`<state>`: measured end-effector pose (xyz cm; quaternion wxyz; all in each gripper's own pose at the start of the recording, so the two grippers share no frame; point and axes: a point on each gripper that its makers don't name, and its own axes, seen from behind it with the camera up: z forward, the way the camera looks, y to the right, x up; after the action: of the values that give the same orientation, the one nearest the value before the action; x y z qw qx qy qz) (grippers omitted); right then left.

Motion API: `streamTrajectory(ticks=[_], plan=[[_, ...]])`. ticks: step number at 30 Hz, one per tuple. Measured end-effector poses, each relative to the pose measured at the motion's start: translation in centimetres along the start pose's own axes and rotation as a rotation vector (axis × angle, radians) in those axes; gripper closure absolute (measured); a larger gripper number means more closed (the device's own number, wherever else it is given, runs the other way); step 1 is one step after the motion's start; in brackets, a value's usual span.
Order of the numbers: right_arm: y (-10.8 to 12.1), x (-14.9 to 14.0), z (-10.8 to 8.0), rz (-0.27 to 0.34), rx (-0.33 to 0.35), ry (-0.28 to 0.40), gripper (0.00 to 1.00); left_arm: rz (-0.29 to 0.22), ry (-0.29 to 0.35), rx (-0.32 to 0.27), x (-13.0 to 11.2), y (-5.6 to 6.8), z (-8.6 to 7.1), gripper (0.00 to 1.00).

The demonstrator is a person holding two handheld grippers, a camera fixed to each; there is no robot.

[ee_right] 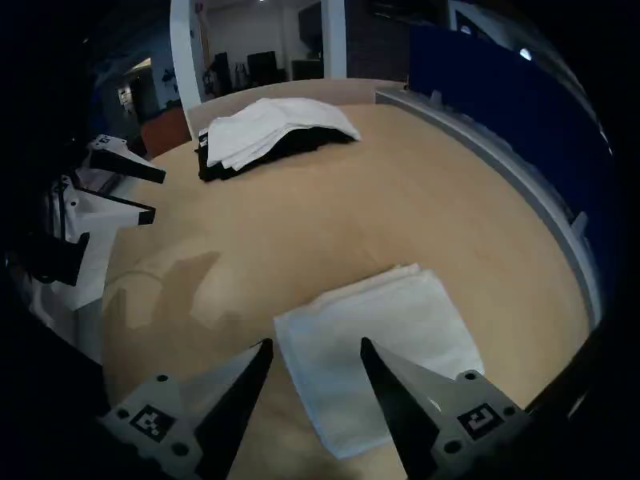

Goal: Fold towel

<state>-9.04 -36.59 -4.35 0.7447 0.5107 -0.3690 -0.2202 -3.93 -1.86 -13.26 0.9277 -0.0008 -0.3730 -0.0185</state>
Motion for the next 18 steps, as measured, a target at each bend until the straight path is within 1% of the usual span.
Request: streamTrajectory(ticks=[3, 7, 9, 12, 14, 18], plan=[[0.2, 0.3, -0.9, 0.008, -0.02, 0.022, 0.14, 0.0, 0.002, 0.0, 0.1, 0.0, 0.0, 0.07], [0.5, 0.1, -2.1, 0.032, -0.052, 0.039, 0.02, -0.002, 0.003, -0.001, 0.2, 0.0, 0.0, 0.07], [0.8, -0.2, -2.8, 0.05, -0.08, 0.04, 0.02, -0.003, 0.004, -0.002, 0.2, 0.0, 0.0, 0.07], [1.5, -1.2, -3.5, 0.093, -0.136, 0.03, 0.01, -0.004, 0.005, -0.003, 0.3, 0.0, 0.0, 0.07], [2.0, -2.1, -3.8, 0.136, -0.179, 0.019, 0.01, -0.004, 0.005, -0.006, 0.4, 0.1, 0.0, 0.07], [2.0, -3.5, -4.1, 0.221, -0.228, 0.013, 0.0, -0.003, 0.006, -0.009, 0.5, 0.2, 0.1, 0.07]])
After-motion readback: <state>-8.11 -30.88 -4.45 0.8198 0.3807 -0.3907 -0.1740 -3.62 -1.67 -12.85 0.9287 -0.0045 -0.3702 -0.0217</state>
